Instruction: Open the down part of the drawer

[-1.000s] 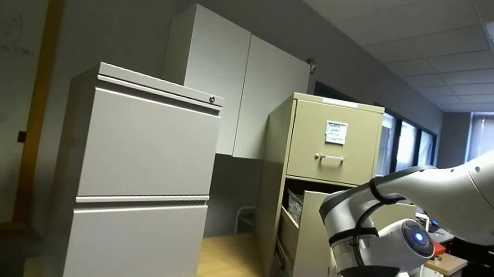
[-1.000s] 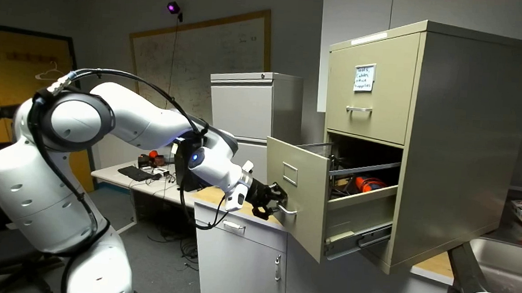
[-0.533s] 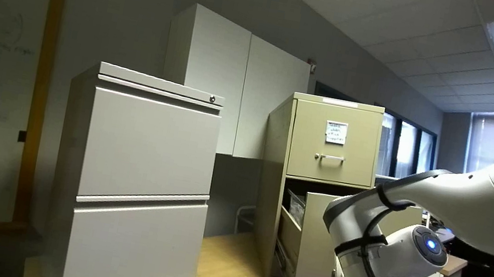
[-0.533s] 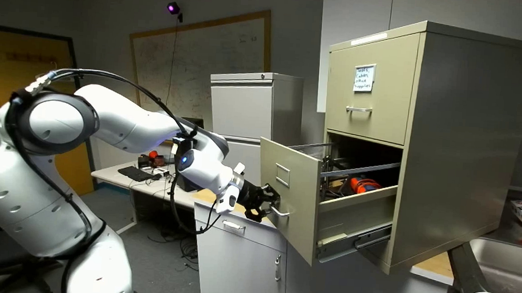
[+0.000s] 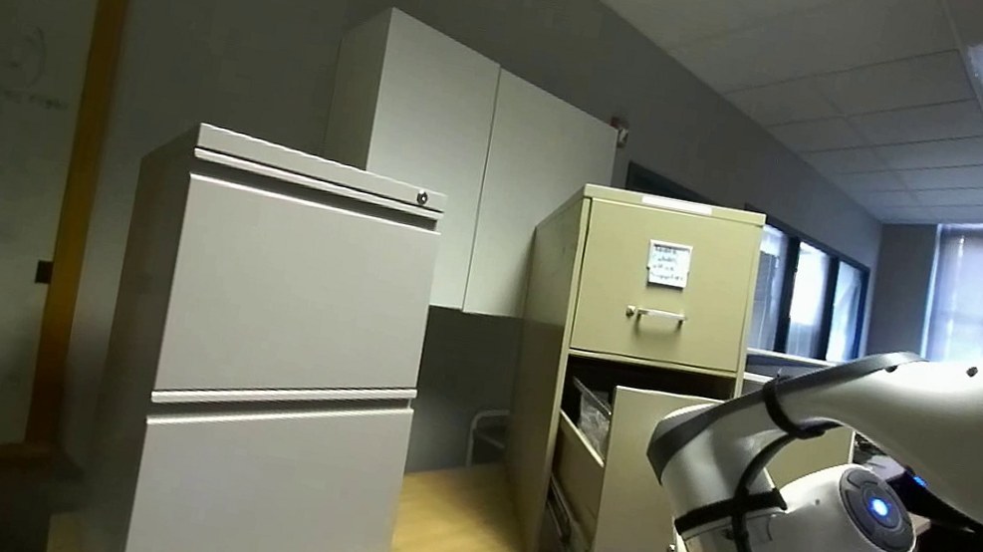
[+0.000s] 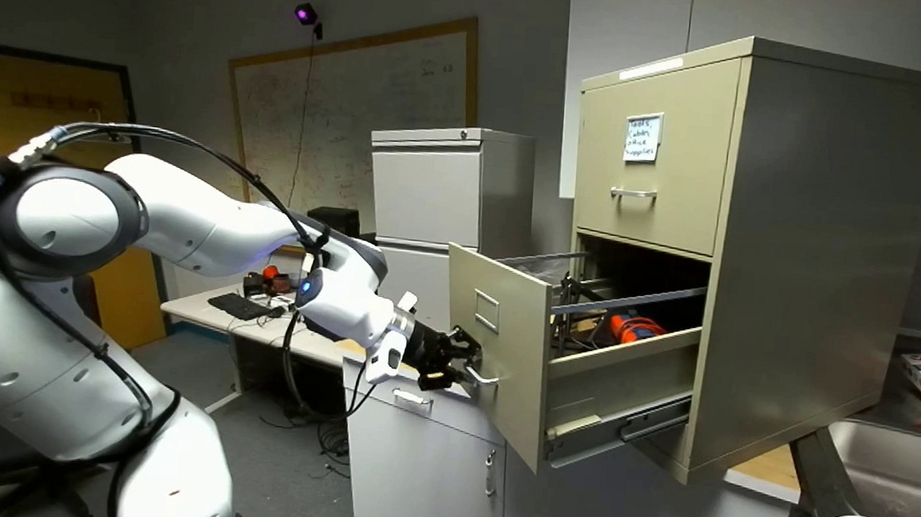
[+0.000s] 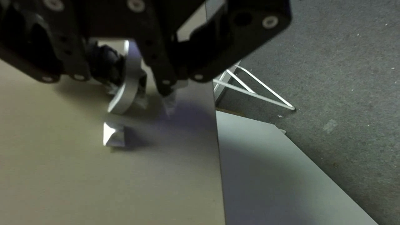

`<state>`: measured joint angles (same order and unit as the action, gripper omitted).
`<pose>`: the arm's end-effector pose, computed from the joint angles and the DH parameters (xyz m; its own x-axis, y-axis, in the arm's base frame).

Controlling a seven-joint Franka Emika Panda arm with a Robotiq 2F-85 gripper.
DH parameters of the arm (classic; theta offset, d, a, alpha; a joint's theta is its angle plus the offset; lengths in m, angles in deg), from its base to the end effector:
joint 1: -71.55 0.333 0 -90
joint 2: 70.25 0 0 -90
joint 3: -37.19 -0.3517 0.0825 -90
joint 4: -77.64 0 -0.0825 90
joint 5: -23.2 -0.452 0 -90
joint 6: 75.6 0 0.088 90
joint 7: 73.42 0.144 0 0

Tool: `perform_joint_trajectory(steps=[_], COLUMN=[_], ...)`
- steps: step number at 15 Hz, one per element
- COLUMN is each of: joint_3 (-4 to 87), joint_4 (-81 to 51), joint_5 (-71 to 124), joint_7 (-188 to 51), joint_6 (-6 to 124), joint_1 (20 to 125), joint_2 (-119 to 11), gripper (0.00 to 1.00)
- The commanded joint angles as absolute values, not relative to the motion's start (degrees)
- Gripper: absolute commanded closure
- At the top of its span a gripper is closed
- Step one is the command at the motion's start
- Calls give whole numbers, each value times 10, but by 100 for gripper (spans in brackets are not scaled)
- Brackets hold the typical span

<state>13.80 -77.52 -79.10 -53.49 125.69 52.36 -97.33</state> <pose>0.3881 -0.1095 0.3944 -0.5690 -0.8216 -0.0340 -0.4642 0.3551 -0.8114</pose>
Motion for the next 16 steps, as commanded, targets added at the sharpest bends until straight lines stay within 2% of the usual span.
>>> perform_joint_trajectory(steps=[1,7,16], joint_3=[83,76,50], joint_4=[-778,-764,-740], joint_5=[-834,-890,-1032], joint_7=[-529,-578,-822], joint_6=[1257,1257,1252], joint_1=[591,577,491], joint_2=[-969,-951,-963], gripper=[51,2,0])
